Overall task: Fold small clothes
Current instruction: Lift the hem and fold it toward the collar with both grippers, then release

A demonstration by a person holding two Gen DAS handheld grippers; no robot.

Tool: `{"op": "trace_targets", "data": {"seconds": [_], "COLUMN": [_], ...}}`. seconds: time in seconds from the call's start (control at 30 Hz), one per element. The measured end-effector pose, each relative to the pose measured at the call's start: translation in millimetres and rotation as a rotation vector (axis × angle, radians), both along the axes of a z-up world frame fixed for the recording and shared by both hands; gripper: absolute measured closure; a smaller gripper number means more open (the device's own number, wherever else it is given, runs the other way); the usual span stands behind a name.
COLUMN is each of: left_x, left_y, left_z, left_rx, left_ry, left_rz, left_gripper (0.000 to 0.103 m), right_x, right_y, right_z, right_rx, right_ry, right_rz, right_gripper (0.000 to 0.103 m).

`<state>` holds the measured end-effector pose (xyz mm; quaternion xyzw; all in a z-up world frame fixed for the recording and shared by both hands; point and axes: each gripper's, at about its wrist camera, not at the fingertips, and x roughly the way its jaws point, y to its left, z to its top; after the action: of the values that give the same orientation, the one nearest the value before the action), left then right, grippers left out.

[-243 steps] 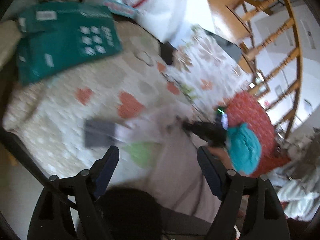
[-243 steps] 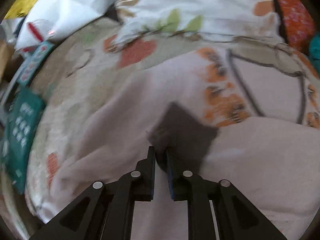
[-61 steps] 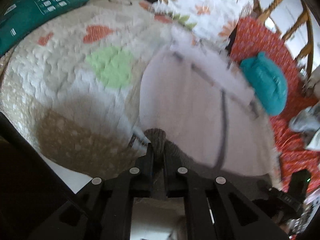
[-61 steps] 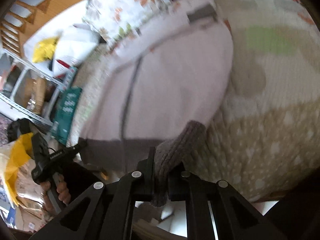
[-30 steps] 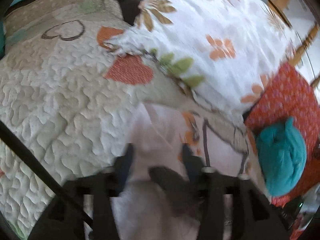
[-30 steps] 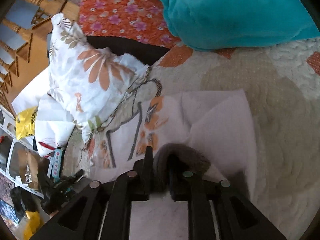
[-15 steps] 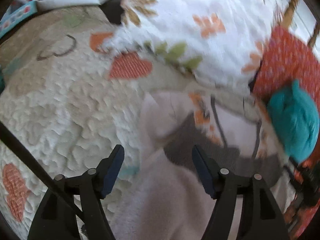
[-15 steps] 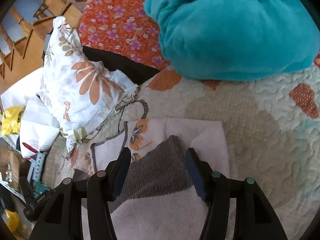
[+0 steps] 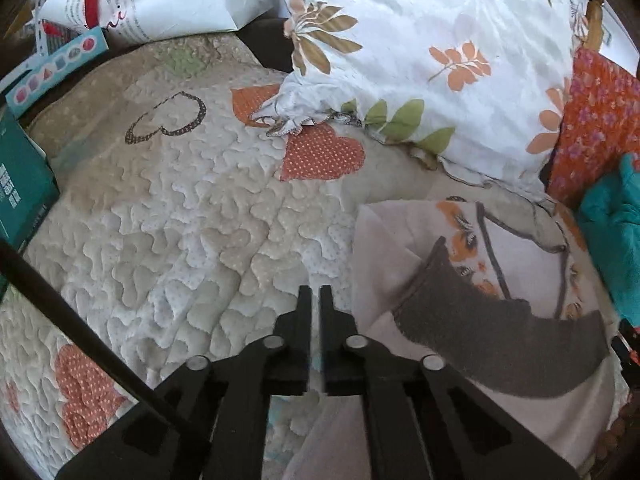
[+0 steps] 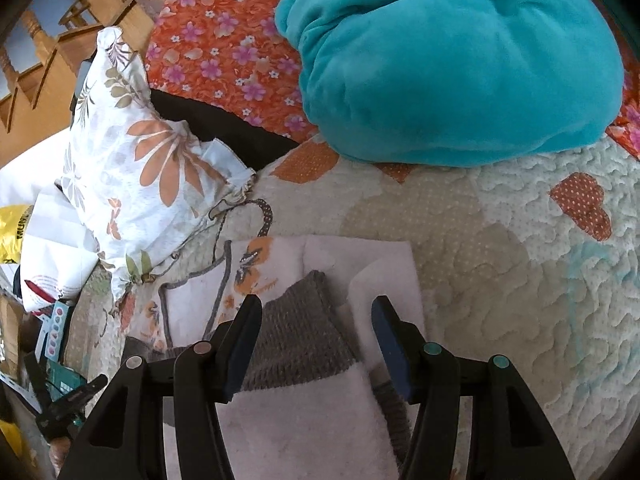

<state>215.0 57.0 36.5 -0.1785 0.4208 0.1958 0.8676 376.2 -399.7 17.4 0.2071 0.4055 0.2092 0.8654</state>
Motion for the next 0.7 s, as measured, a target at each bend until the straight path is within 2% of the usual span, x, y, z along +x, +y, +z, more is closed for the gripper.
{"op": "trace_targets", "data": {"seconds": [0.03,0.1,0.17,0.2,0.23,0.27,0.4,0.57,0.7], "left_x": [-1,3,7,12,15,18,11,7,6], "left_y": [-3,-16,-28,-33,-39,-42,-37,-9,-13], "left_z": [-1,-7,-14,-19,-24,-28,-11,-15,-15], "left_rx": [-0.005,-0.002,0.016,0.023,0.032,0.038,0.085,0.012,0.031], "left_ry": [0.005,0.016,0.045,0.069,0.098,0.129,0.097,0.114,0.114], "left_rz": [-0.023,-0.072,-0.129,-0.155,-0.184,-0.201,-0.113,-0.028,-0.032], "left_gripper": [0.069,0.043,0.043,0.055,0.099,0.096,0.099,0.099,0.095], "right_x": [-1,-3,-4,-6,-6,-7,-9,-8,-7], "right_y": [1,4,7,9,11,13,16,13,12], "right_z": [1,2,3,3,2,1,-3,-3,-2], "right_rx": [-0.008,-0.014,-0.023,-0.028,-0.032,-0.037,-0.056,-0.053,-0.047], "right_ry": [-0.002,-0.004,-0.007,-0.007,-0.006,-0.004,0.004,0.004,0.008], "right_rz": [0.000,0.006,0.014,0.018,0.023,0.025,0.033,0.030,0.032], "right_gripper": [0.041,0.041,0.041,0.041,0.041,0.041,0.041,0.041,0.041]}}
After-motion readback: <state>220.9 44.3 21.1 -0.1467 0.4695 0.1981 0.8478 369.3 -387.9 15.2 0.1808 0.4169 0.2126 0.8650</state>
